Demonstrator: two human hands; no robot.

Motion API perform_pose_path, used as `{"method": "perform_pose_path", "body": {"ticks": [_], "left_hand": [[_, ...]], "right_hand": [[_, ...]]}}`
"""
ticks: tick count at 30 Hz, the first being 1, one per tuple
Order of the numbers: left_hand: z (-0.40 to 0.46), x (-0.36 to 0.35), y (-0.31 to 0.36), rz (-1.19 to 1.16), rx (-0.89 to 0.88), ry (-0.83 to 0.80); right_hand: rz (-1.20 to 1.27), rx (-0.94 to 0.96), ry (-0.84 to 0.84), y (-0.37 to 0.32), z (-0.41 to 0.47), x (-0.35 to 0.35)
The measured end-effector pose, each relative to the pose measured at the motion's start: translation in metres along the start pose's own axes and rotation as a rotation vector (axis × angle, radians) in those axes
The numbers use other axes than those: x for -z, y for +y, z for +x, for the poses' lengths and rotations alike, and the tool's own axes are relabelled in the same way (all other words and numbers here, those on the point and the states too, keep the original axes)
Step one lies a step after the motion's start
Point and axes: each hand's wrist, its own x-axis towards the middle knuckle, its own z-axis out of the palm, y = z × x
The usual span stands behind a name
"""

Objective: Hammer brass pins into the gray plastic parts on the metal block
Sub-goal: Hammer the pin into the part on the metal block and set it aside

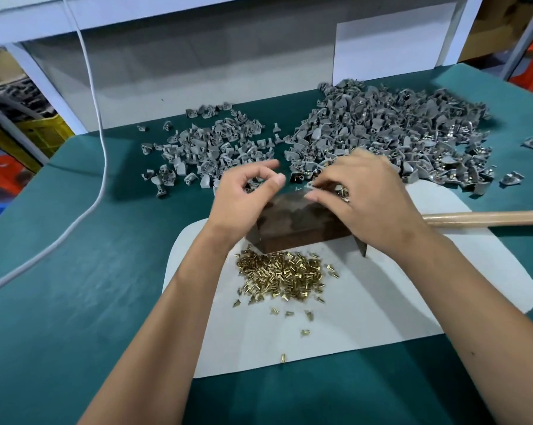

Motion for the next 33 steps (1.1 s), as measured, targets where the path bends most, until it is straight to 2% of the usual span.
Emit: {"method": "perform_pose_path", "body": {"ticks": [3,5,8,10,12,13,17,21,24,26,33], "left_hand": [[0.007,0.015,-0.02,0.266,0.016,0.211],[0.008,0.026,-0.029,0.403,0.027,0.232],[0.007,0.035,-0.036,0.438,0.048,0.225],[0.008,0.036,-0.037,0.475,0.031,0.223],[0.008,0.035,-0.037,0.524,-0.012,0.216],[0.007,0.034,-0.036,0.547,-0.034,0.211],[0.004,0.031,-0.034,0.634,-0.101,0.157],[0.005,0.028,-0.032,0.673,-0.091,0.122],[0.004,0.026,-0.029,0.639,-0.085,0.094],[0.003,0.026,-0.029,0.614,-0.071,0.072],[0.004,0.023,-0.036,0.583,-0.028,0.076]], "right_hand": [[-0.005,-0.167,0.102,0.011,-0.004,-0.006],[-0.025,-0.318,0.163,0.019,-0.003,-0.008],[-0.002,-0.456,0.244,0.028,0.0,-0.006],[-0.004,-0.398,0.291,0.029,0.0,-0.004],[0.053,-0.23,0.271,0.019,-0.003,-0.004],[0.094,-0.121,0.207,0.01,-0.005,-0.005],[0.263,0.282,-0.229,-0.032,-0.019,-0.009],[0.379,0.411,-0.537,-0.059,-0.027,-0.005],[0.447,0.397,-0.818,-0.07,-0.036,-0.007],[0.445,0.376,-0.886,-0.073,-0.04,-0.009],[0.36,0.367,-0.915,-0.076,-0.041,-0.014]]}}
